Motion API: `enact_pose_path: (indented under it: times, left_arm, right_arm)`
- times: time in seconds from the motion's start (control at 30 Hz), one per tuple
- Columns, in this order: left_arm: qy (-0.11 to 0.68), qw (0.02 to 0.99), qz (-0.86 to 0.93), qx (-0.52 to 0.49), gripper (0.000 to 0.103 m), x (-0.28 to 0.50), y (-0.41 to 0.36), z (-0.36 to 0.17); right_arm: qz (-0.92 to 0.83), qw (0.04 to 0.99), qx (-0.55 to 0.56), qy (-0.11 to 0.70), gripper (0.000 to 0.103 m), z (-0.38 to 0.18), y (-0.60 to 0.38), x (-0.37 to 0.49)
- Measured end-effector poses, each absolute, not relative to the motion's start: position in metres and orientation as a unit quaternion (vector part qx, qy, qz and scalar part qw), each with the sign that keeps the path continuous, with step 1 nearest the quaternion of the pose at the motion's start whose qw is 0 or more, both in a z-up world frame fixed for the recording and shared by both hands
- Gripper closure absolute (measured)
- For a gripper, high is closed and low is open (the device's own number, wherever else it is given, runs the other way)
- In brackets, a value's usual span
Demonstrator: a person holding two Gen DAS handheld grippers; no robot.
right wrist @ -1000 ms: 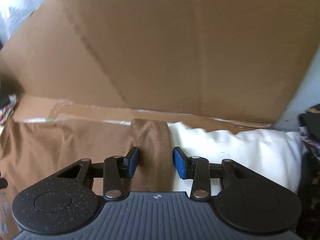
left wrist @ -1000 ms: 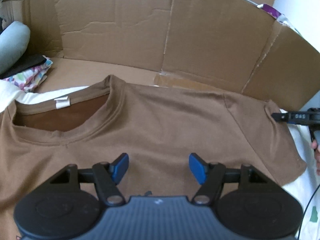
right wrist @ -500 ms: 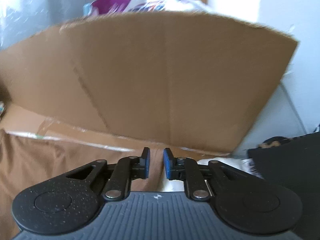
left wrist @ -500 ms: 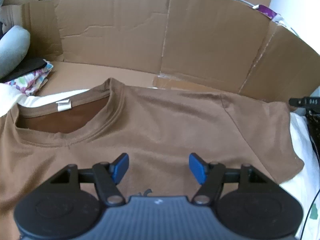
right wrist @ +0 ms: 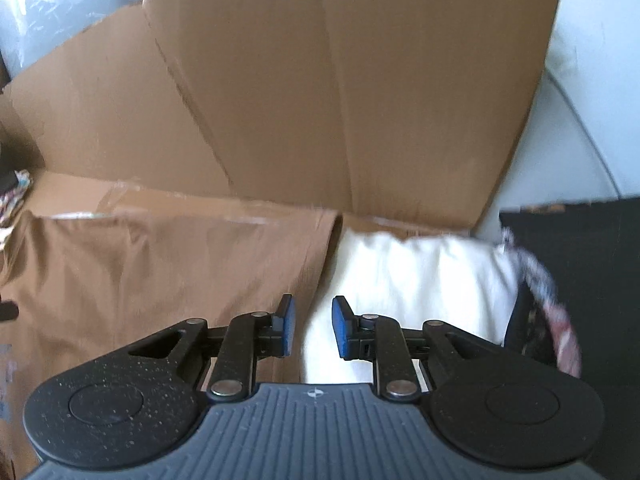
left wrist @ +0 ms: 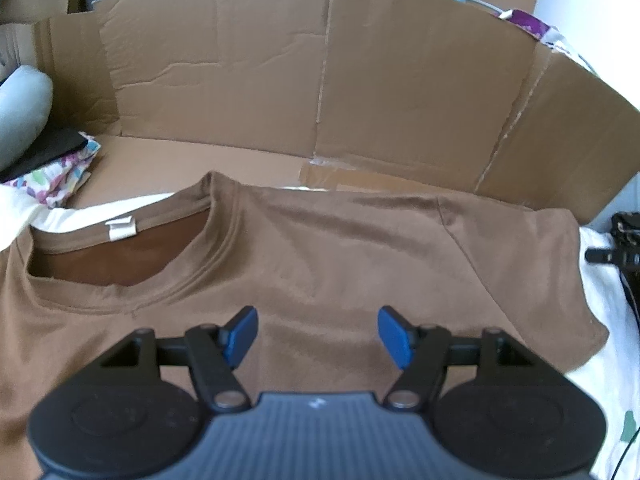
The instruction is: Fold clothes
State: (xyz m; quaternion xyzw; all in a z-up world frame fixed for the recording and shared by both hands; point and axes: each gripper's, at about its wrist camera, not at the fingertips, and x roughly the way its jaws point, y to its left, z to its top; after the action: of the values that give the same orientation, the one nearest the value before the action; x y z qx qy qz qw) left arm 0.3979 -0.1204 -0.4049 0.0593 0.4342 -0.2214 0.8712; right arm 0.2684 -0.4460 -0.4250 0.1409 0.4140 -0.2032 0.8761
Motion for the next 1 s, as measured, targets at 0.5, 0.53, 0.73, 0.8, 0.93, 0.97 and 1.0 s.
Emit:
enact_pose_path:
  times: [0.5, 0.53, 0.73, 0.8, 0.93, 0.97, 1.0]
  left_arm:
    - [0.443, 0.867, -0.223, 0.044, 0.034, 0.394, -0.118, -0.408]
    - [0.444, 0.867, -0.222, 0.044, 0.034, 0.394, -0.118, -0.409]
    - [0.446, 0.867, -0.218, 0.042, 0.034, 0.393, -0.113, -0.411]
    - [0.447, 0.867, -0.217, 0.042, 0.034, 0.392, -0.112, -0.412]
    - [0.449, 0.866, -0.216, 0.041, 0.034, 0.392, -0.113, -0.412]
    - [0.449, 0.866, -0.217, 0.041, 0.034, 0.393, -0.113, -0.412]
    - [0.449, 0.866, -0.217, 0.041, 0.034, 0.393, -0.114, -0.412]
  right_arm:
    - [-0.195, 0.872, 0.163, 0.418, 0.080, -0.437, -0.430, 0.248]
    - [-0.192, 0.871, 0.163, 0.421, 0.080, -0.438, -0.429, 0.247]
    - [-0.187, 0.859, 0.171, 0.444, 0.078, -0.453, -0.428, 0.248]
    - [-0.186, 0.858, 0.164, 0.449, 0.075, -0.457, -0.426, 0.250]
    - [-0.187, 0.857, 0.164, 0.451, 0.074, -0.460, -0.425, 0.253]
    - [-0.186, 0.858, 0.162, 0.451, 0.075, -0.461, -0.425, 0.253]
    - [-0.182, 0.859, 0.157, 0.452, 0.083, -0.461, -0.423, 0.254]
